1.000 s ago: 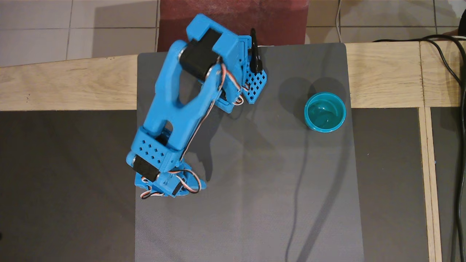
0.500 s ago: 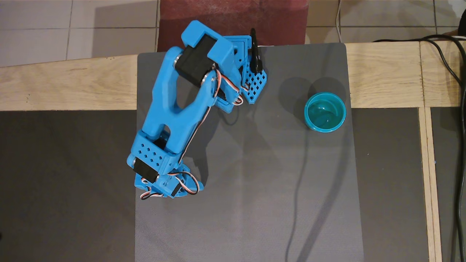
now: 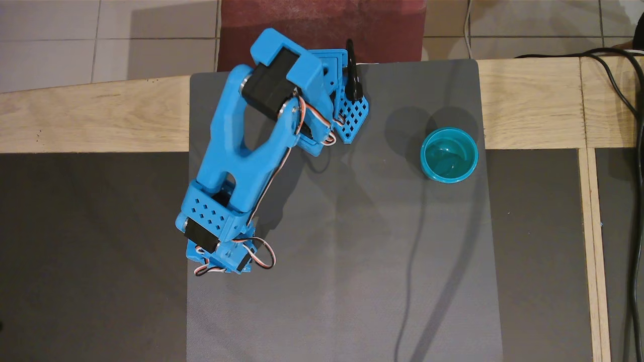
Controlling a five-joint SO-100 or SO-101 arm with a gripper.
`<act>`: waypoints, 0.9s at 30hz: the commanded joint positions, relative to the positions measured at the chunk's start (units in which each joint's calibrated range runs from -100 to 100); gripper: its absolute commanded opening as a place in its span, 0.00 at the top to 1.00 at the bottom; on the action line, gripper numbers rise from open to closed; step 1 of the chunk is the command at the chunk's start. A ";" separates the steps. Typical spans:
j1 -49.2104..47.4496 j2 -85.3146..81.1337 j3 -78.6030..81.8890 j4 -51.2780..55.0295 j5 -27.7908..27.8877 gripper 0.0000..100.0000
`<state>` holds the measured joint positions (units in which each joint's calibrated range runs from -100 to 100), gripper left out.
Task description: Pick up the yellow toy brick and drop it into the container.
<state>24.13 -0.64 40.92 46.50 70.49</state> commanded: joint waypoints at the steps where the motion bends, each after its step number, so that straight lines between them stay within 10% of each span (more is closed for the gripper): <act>1: 0.28 -0.21 -0.21 0.19 -0.81 1.00; 27: -40.72 -9.99 -45.70 53.50 -28.46 1.00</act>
<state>-11.88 -7.78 -1.50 97.80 43.79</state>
